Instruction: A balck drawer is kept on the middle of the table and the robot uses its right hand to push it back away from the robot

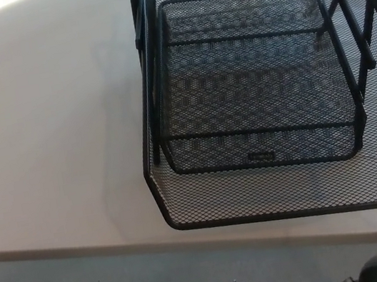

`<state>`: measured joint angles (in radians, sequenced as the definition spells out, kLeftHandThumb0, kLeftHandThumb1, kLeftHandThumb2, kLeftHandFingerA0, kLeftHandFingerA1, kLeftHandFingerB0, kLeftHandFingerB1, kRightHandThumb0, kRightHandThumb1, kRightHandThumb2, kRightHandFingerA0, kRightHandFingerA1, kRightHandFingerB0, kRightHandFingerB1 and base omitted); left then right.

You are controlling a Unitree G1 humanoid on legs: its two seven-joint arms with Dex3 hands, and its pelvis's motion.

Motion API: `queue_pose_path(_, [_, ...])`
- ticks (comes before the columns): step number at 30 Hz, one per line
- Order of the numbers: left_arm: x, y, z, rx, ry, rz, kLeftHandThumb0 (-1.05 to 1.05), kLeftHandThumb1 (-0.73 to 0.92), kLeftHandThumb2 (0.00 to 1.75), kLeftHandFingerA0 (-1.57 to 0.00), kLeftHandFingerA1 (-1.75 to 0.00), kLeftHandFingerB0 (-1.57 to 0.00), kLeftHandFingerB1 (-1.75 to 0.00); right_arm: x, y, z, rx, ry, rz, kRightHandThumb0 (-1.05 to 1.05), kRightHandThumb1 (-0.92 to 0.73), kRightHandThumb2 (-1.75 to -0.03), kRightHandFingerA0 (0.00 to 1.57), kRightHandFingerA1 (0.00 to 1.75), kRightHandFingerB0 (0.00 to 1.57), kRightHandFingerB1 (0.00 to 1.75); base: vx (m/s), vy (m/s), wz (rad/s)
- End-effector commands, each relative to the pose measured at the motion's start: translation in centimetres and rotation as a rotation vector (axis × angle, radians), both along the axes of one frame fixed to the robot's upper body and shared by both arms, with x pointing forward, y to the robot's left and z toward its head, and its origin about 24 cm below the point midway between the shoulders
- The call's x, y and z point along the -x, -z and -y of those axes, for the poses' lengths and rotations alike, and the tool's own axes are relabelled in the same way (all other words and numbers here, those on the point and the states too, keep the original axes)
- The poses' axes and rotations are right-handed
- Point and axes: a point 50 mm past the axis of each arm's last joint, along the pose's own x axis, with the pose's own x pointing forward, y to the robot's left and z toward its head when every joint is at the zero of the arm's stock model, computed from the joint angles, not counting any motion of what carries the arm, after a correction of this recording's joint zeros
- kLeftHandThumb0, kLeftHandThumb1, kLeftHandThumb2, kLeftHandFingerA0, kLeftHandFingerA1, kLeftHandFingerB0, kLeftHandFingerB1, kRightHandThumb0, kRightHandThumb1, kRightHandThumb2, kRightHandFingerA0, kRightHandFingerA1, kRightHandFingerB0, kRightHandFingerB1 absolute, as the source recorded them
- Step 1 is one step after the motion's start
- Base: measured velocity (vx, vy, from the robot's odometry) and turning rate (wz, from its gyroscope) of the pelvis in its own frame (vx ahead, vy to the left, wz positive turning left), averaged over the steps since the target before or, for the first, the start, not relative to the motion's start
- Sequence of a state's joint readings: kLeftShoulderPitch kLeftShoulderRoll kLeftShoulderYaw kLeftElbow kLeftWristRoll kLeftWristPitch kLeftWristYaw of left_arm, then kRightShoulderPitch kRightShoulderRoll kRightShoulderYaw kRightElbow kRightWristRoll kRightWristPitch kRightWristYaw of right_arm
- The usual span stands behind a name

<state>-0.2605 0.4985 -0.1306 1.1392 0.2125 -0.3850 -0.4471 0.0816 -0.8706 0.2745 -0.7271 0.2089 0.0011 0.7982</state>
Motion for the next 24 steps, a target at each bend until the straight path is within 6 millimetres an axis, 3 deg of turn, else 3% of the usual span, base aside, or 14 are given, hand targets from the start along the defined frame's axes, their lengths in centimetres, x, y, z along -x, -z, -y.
queue_pose_path(1, [0.0,-0.3,-0.1,0.015,0.021,0.017,-0.62,0.64,0.62,-0.48,-0.38,-0.41,-0.35,-1.0,1.0,-0.8,0.094,-0.064,-0.219,-0.74,-0.92,-0.70,0.34,0.36,0.28,0.32,0.00,0.000,0.00])
queue_pose_path(15, [0.1,-0.3,0.0,0.016,0.025,0.018,-0.61,0.64,0.62,-0.47,-0.37,-0.41,-0.35,-3.6,2.5,-1.7,0.179,-0.047,-0.260,-0.73,-0.92,-0.70,0.33,0.36,0.27,0.32,0.00,0.000,0.00])
queue_pose_path(24, [0.0,-0.2,0.0,-0.002,0.030,0.013,-0.62,0.65,0.62,-0.47,-0.37,-0.41,-0.35,-5.8,0.2,-1.5,0.260,0.010,-0.152,-0.72,-0.92,-0.69,0.35,0.36,0.27,0.31,0.00,0.000,0.00])
